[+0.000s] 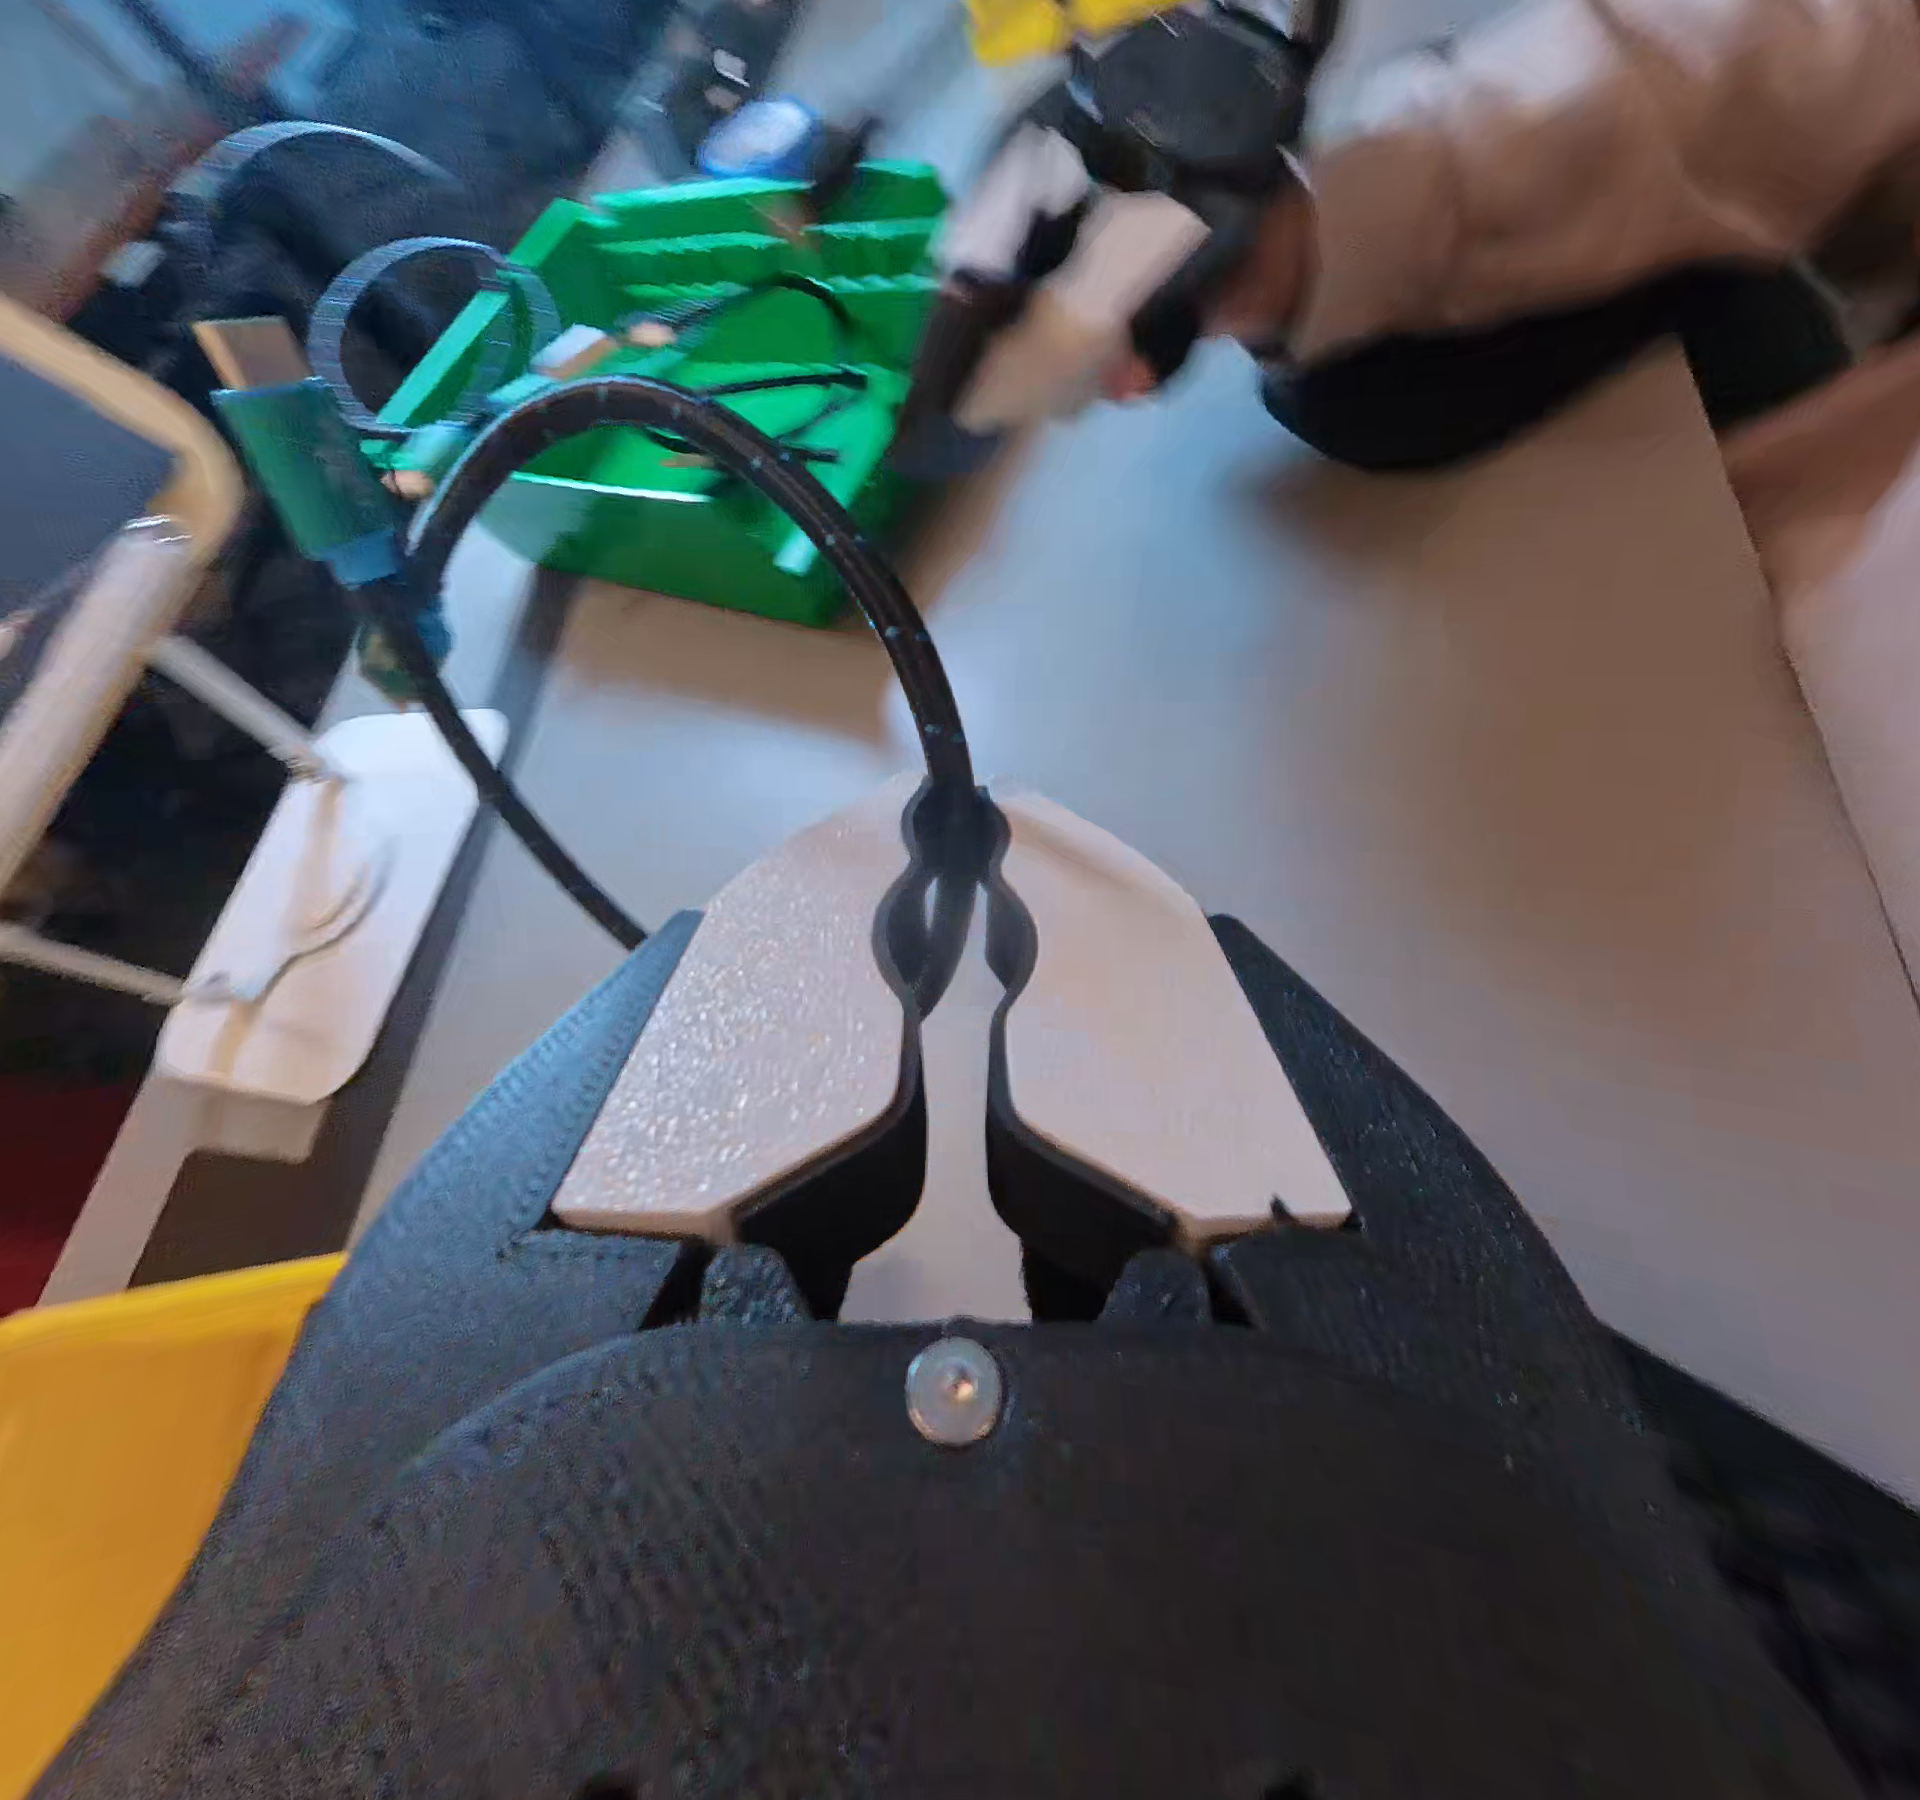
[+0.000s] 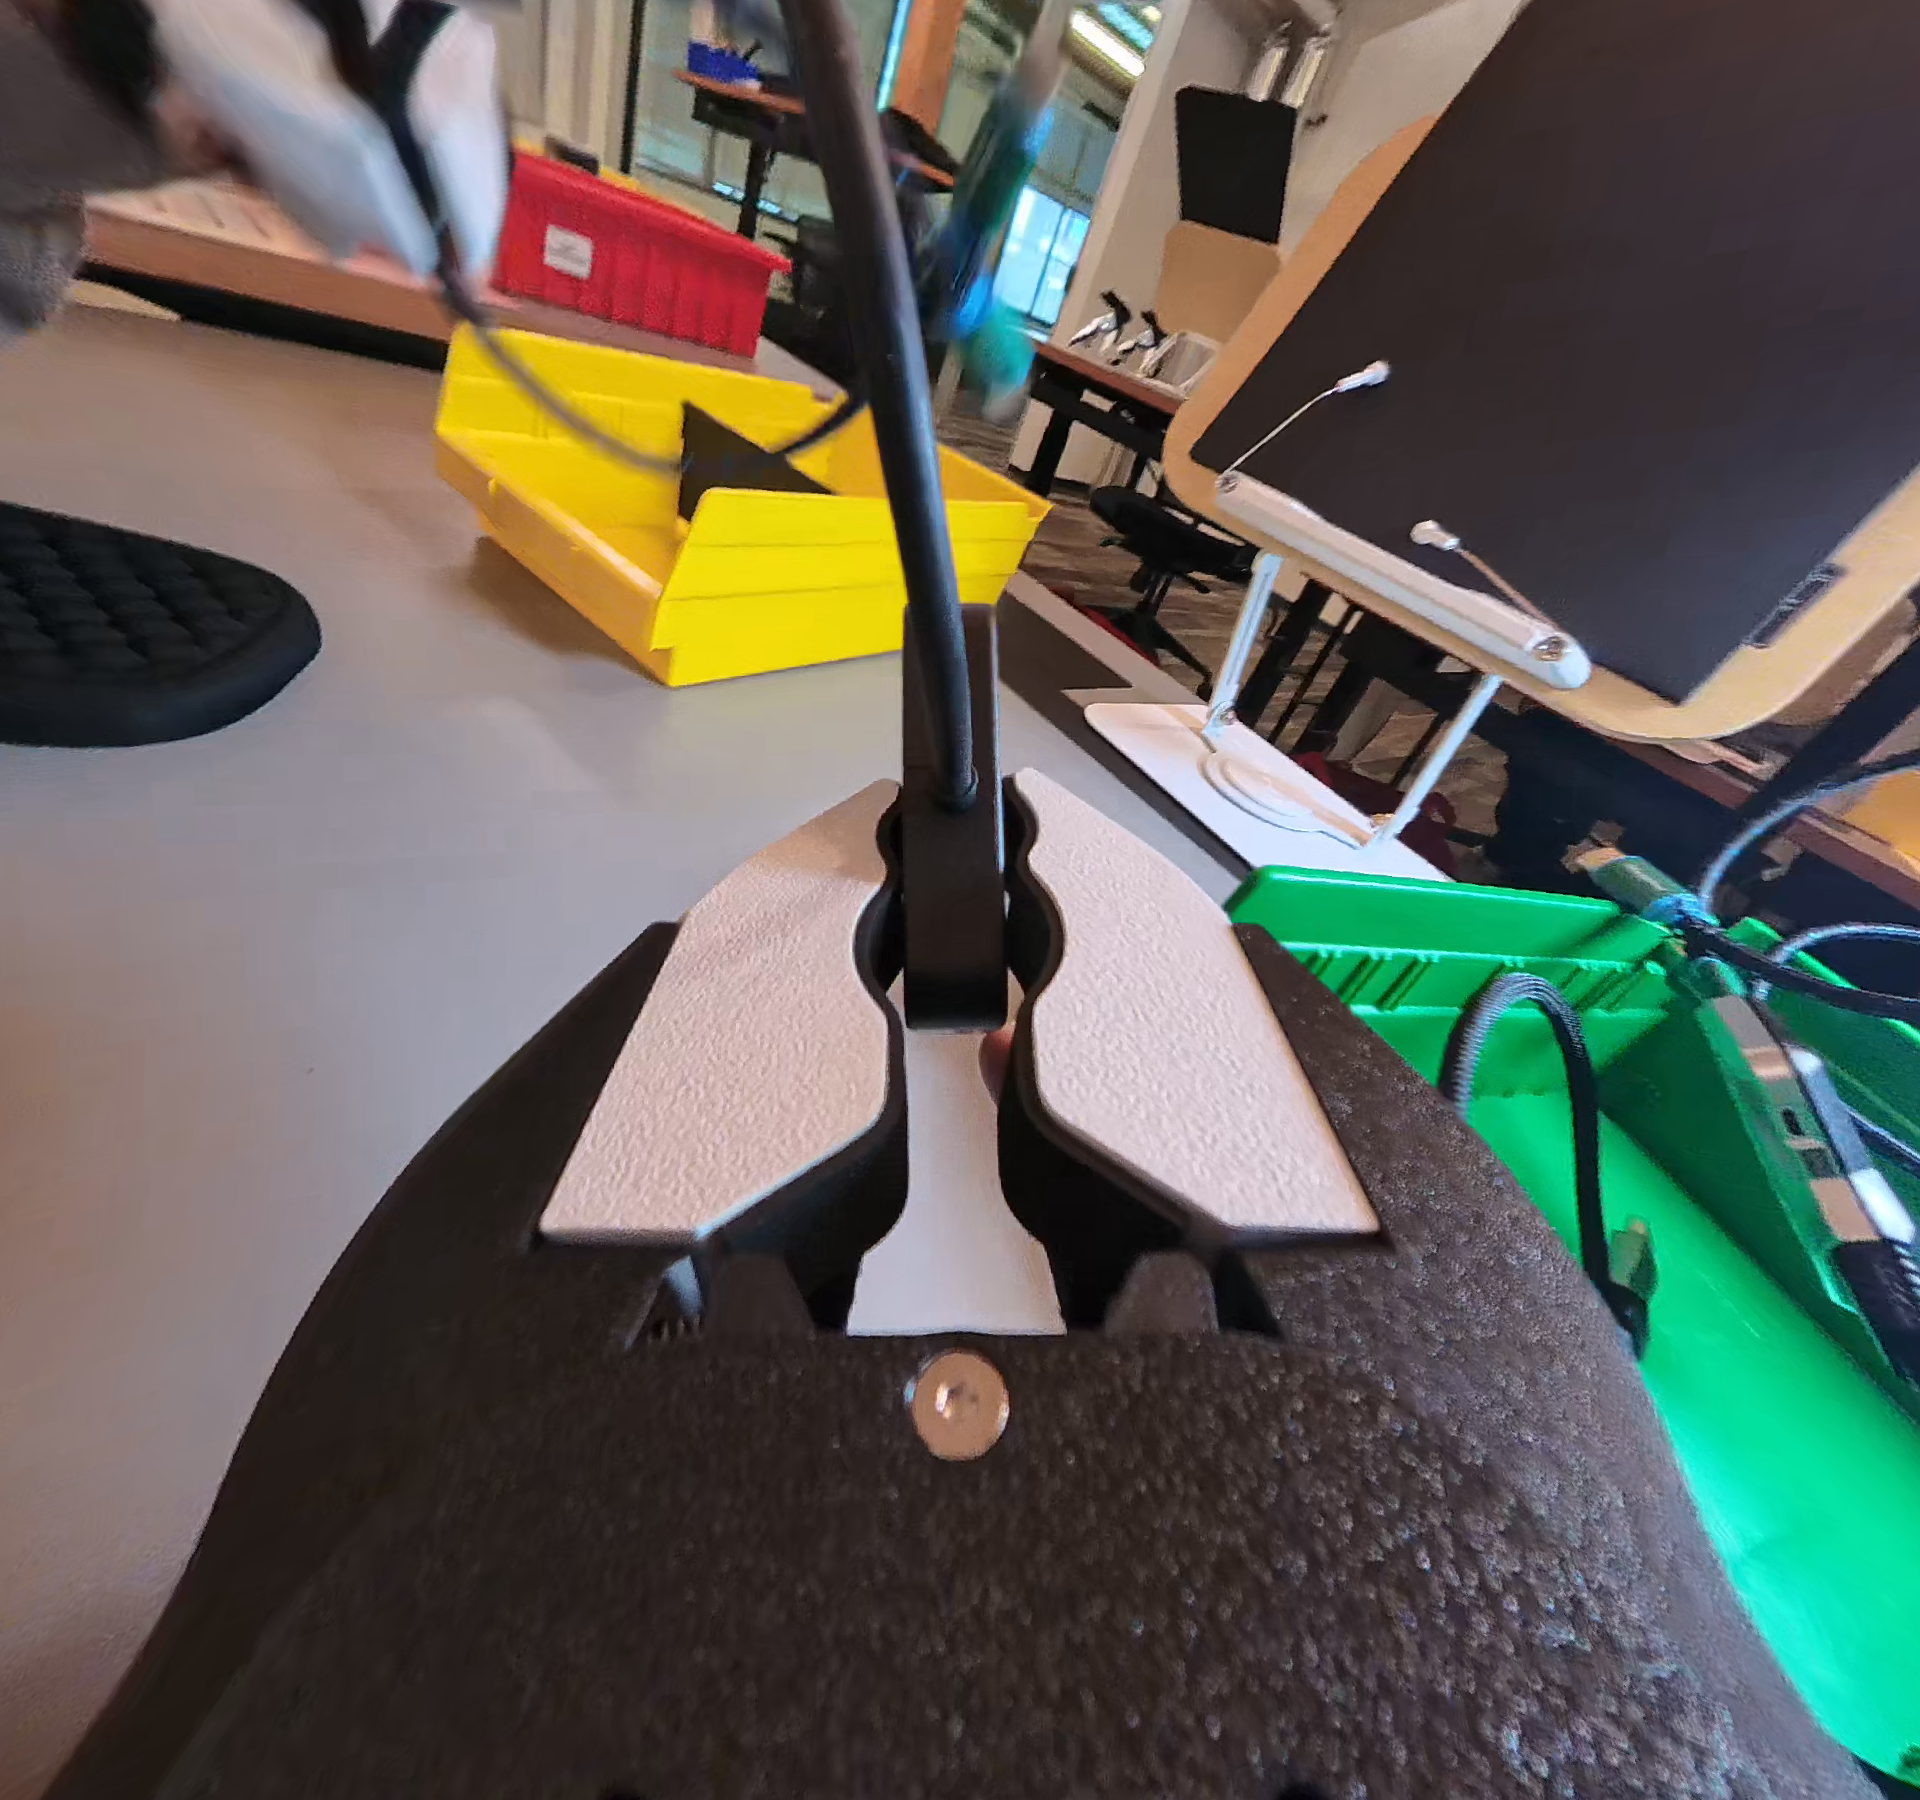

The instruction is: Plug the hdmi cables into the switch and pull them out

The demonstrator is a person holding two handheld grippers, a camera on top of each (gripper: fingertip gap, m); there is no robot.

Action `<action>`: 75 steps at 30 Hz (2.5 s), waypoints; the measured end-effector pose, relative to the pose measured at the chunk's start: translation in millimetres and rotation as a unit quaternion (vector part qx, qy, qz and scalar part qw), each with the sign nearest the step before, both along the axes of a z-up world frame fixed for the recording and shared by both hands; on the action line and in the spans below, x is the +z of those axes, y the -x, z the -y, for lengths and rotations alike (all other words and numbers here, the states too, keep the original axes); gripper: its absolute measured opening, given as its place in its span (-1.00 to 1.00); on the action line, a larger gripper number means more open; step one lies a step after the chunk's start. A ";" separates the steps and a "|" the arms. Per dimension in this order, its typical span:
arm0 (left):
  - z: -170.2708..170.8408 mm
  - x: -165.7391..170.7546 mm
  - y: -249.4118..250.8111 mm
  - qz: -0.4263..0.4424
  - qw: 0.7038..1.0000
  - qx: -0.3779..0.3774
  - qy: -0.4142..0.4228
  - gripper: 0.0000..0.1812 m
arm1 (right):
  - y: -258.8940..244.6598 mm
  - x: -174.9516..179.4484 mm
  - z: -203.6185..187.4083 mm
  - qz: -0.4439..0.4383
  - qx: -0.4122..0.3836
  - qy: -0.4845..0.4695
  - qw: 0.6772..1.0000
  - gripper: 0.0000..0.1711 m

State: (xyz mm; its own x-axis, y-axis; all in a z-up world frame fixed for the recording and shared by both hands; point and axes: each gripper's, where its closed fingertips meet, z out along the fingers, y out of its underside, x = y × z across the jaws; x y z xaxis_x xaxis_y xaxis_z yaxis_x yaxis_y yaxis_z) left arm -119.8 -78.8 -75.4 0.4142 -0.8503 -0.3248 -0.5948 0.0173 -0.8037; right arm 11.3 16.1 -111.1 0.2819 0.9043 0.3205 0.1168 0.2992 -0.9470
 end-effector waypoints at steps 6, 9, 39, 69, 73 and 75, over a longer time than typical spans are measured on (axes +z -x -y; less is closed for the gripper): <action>28.2 -70.8 -25.5 -0.034 0.994 -0.088 0.063 -0.99 | -13.8 5.9 -13.7 -0.022 -0.025 0.006 0.999 -0.83; 22.7 -65.2 -28.6 0.013 0.994 -0.084 0.072 -0.99 | -14.4 1.7 -18.0 -0.017 -0.029 0.014 0.999 -0.83; 30.0 -170.5 -77.9 -0.097 0.957 0.051 0.269 -0.64 | -6.5 -9.8 -10.0 0.026 -0.016 -0.012 0.999 -0.84; -58.8 -106.1 -51.1 -0.194 0.966 0.161 -0.063 -0.84 | 26.9 -60.0 36.4 0.218 0.019 -0.307 0.926 -0.83; -57.1 -110.0 -50.1 -0.178 0.967 0.179 -0.034 -0.85 | 29.2 -66.3 35.1 0.240 0.010 -0.313 0.919 -0.83; -55.7 -111.8 -49.6 -0.176 0.967 0.183 -0.022 -0.85 | 31.6 -71.1 35.8 0.251 0.007 -0.316 0.915 -0.83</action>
